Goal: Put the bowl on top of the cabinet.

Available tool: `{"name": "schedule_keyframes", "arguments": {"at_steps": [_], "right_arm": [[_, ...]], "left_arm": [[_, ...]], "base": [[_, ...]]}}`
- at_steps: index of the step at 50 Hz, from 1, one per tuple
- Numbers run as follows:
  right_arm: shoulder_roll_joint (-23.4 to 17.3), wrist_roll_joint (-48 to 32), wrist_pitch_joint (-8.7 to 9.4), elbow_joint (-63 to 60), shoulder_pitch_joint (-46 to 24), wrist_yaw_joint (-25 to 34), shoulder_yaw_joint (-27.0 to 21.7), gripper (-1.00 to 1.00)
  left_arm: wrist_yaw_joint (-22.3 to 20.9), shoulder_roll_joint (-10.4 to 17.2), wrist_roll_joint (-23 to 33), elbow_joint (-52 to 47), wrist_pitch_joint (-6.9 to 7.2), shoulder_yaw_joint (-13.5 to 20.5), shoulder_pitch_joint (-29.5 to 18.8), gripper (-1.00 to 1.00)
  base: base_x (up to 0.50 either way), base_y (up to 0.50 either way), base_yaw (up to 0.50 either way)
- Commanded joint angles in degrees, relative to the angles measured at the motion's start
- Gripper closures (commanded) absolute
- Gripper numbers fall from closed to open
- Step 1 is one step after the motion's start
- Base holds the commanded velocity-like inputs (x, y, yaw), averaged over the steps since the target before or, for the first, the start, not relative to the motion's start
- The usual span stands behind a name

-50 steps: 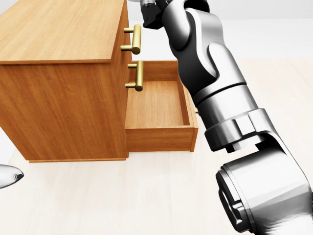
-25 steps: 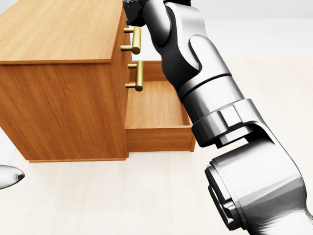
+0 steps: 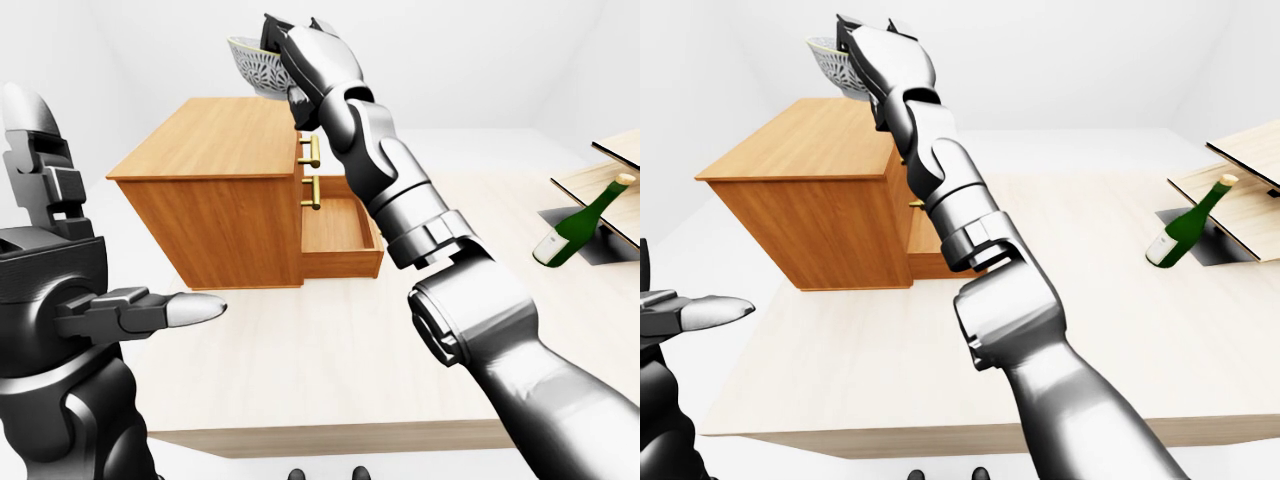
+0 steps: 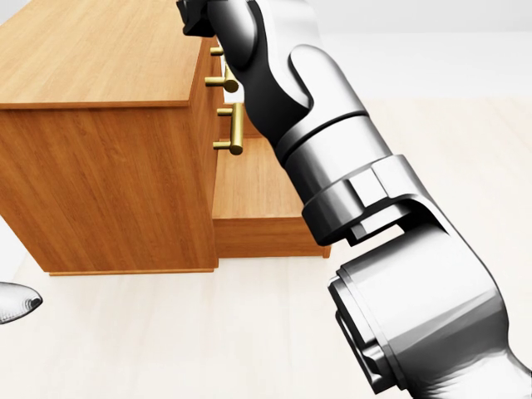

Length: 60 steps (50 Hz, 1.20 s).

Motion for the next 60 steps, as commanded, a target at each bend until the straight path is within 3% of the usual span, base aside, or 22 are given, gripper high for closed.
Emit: {"name": "schedule_keyframes", "arguments": {"at_steps": [1, 23, 60], "right_arm": [[1.1, -3.2, 0.63, -0.5, -2.1, 0.1, -0.4, 1.0], [5.6, -4.5, 2.0, -1.3, -2.3, 0.6, 0.7, 1.0], [9.4, -6.6, 2.04, -2.3, -1.1, 1.1, 1.7, 1.0]], "left_arm": [[0.0, -0.1, 0.2, 0.0, 0.0, -0.4, 0.1, -1.0], [-0.2, -0.5, 0.2, -0.4, 0.0, -0.6, 0.4, -1.0], [-0.5, -1.1, 0.9, -0.8, 0.0, -1.5, 0.7, -1.0]], "base": [[0.0, 0.0, 0.0], [0.0, 0.0, 0.0], [0.0, 0.0, 0.0]]}}
